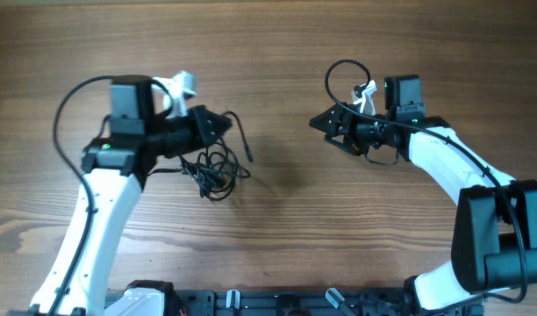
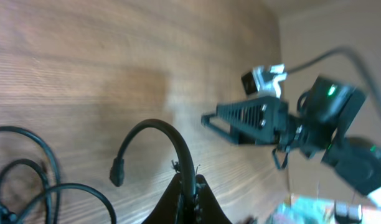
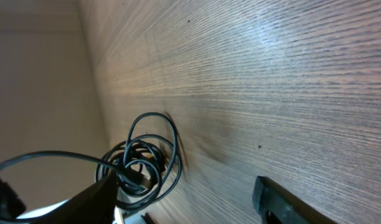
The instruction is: Untangle cables
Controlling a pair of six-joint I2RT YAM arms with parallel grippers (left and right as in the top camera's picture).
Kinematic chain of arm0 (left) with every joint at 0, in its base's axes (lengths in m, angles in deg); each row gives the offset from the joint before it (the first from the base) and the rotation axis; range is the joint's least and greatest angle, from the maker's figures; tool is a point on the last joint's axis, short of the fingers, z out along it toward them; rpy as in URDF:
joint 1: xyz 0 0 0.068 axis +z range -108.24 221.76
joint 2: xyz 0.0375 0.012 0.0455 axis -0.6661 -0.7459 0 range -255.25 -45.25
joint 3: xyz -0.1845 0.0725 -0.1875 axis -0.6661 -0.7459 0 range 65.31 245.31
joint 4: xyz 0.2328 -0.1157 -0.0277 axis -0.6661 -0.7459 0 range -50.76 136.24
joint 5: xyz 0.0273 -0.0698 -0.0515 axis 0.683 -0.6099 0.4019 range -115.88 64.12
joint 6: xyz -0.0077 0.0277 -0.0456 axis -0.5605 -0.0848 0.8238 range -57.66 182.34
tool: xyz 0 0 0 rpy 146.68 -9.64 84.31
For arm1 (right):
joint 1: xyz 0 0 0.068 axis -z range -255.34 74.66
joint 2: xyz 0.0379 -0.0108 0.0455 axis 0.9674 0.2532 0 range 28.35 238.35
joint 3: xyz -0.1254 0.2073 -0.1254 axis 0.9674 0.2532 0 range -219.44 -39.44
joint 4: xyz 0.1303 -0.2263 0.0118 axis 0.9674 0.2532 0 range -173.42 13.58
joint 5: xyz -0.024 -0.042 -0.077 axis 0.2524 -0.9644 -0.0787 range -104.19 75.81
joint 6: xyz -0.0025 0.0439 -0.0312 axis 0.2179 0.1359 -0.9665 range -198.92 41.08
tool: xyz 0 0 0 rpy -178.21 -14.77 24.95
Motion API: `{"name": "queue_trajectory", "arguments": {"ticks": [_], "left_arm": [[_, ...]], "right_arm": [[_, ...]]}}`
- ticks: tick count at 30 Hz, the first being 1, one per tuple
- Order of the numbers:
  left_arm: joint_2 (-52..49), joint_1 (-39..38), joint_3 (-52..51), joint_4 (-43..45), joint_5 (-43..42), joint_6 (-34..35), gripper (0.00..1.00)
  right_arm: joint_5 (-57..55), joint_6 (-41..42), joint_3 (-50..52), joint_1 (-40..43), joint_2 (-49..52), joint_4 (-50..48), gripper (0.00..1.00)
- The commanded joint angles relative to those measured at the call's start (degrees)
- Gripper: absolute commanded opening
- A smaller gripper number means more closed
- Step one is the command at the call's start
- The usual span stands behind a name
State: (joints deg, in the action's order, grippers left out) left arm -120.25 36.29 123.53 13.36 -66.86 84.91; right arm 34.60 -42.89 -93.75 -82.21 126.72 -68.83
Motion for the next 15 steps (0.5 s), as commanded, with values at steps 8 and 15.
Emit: {"name": "queue_trajectory", "arguments": {"ticks": [8,15], "left_arm": [[-7.2,-16.7,1.0,3.1,18.2,-2.1,0.04],[-11.9,-19.5,1.0,10.1,18.1,3.0,0.56]], "right_arm": [[1.9,-4.4,0.2,8.5,0.7,5.0,0.78],[1.4,-12.3,0.2,10.8,0.7,11.8,0.79]]}}
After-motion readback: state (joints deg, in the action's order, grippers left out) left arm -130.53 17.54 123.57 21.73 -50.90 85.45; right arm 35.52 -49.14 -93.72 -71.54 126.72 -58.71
